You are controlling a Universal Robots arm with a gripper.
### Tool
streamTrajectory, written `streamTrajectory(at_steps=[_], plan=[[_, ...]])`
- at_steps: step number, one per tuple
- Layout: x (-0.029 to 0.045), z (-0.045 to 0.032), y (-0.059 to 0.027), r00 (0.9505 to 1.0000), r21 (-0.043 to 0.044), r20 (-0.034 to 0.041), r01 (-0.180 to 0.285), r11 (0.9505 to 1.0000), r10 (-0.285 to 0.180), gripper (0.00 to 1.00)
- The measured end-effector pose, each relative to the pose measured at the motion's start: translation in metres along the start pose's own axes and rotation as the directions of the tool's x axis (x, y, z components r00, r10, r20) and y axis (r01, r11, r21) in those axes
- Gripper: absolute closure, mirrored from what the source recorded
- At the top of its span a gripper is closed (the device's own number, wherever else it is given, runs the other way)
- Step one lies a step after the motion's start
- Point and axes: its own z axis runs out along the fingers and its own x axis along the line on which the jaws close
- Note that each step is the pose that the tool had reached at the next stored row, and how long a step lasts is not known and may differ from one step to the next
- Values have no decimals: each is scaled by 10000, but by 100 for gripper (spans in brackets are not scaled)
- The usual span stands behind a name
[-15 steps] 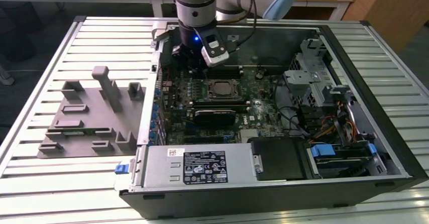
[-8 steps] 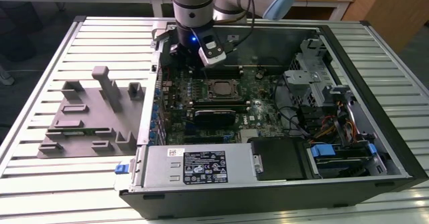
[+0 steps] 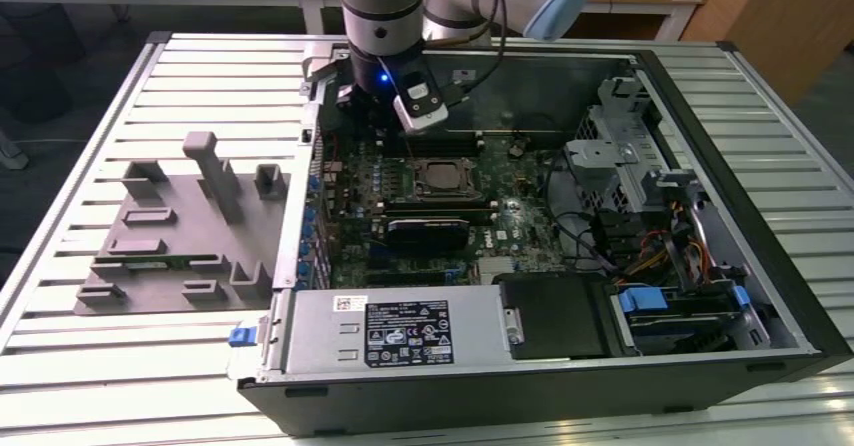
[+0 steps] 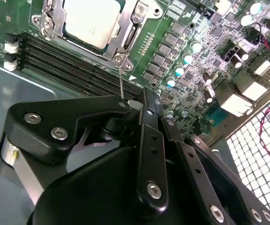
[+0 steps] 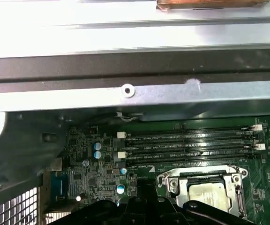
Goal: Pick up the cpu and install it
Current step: 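Install the first cpu locking lever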
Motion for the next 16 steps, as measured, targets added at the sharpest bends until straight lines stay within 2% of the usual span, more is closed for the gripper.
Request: streamTrajectory(at_steps=[7,16], plan=[[-2,-48,8,10000,-79,-6,-2,10000,2,89],[-4,-116,19,10000,-377,-29,-16,9993,15,89]])
